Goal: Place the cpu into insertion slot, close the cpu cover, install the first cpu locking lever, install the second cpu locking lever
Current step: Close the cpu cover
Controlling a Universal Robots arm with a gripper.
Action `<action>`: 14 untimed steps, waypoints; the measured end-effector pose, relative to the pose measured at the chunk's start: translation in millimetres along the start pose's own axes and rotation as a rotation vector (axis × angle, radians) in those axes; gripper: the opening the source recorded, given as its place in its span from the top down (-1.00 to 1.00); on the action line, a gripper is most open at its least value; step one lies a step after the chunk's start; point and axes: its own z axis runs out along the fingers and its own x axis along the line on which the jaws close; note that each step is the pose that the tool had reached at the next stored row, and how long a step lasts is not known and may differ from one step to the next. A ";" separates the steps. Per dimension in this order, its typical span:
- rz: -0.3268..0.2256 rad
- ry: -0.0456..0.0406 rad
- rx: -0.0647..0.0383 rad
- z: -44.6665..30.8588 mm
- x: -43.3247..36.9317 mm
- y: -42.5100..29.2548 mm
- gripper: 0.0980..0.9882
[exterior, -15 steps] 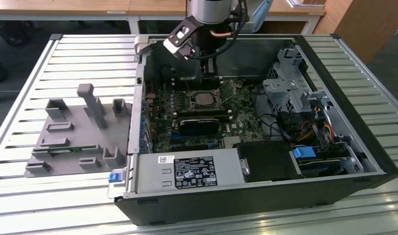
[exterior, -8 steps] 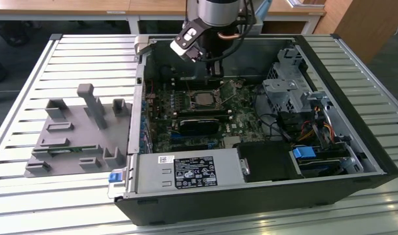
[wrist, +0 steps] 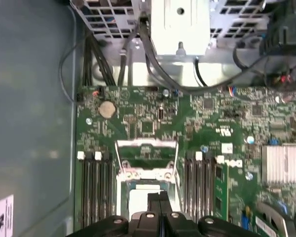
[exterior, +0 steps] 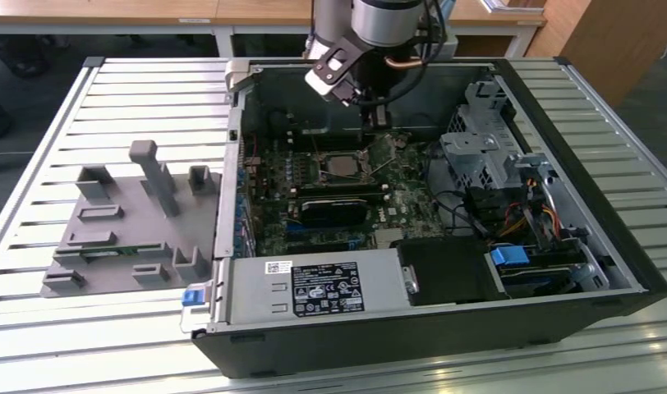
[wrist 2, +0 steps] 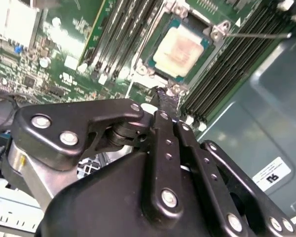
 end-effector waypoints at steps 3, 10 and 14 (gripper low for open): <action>-0.011 0.0003 0.002 1.7 -0.1 4.0 0.97; -0.027 0.0007 0.006 5.2 1.0 11.2 0.97; -0.027 0.0001 0.007 6.2 4.3 16.6 0.97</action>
